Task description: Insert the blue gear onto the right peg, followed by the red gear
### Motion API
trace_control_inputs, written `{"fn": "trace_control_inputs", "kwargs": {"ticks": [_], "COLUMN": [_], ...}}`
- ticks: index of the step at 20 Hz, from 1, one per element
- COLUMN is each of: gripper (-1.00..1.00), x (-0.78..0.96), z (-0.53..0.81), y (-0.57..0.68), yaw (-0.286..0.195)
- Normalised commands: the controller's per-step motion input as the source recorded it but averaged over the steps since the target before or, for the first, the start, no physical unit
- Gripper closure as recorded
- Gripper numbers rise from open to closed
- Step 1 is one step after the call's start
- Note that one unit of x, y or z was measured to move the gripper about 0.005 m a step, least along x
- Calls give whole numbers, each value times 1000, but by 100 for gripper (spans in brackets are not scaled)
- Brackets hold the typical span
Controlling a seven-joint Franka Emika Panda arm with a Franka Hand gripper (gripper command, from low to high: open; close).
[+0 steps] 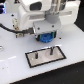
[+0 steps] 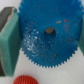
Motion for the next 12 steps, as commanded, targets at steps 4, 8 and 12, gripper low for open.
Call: {"fn": "trace_control_inputs", "kwargs": {"ticks": [4, 8, 12], "gripper": [100, 100, 100], "x": [449, 576, 658], "z": [467, 442, 432], "y": [-1, -14, -16], "yaw": [0, 0, 0]}}
